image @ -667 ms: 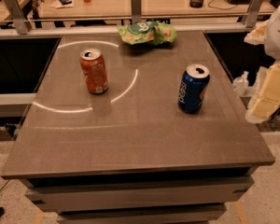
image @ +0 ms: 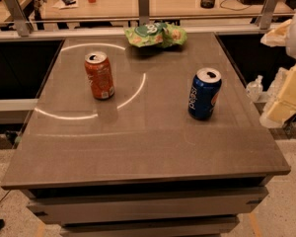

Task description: Pick pepsi can

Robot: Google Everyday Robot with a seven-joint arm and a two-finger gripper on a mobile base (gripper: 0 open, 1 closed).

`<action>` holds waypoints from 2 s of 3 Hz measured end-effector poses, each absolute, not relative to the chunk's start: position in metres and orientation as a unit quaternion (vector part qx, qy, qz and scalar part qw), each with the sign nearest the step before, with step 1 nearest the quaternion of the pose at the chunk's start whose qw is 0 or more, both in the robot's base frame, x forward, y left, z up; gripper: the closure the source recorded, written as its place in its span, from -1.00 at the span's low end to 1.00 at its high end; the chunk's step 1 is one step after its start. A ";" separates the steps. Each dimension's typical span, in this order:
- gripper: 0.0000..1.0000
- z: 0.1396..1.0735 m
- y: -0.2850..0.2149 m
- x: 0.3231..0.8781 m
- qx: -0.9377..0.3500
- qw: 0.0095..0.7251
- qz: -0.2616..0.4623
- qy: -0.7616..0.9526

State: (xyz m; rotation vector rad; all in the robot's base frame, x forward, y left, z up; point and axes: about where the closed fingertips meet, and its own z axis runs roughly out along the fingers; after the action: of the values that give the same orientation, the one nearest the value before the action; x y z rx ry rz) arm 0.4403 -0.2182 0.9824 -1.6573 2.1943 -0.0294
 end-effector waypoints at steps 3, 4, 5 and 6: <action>-1.00 0.958 -0.238 0.454 -0.579 0.407 0.156 0.689; -1.00 0.941 -0.234 0.452 -0.547 0.452 0.218 0.670; -1.00 0.920 -0.237 0.454 -0.513 0.479 0.255 0.665; -1.00 0.902 -0.245 0.462 -0.483 0.501 0.279 0.661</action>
Offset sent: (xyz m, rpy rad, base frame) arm 0.0053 -0.0124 0.0067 0.7087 -0.2468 0.2947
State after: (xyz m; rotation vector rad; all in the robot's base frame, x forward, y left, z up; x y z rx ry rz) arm 0.4623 -0.2447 0.9023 -1.1677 1.5988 0.6743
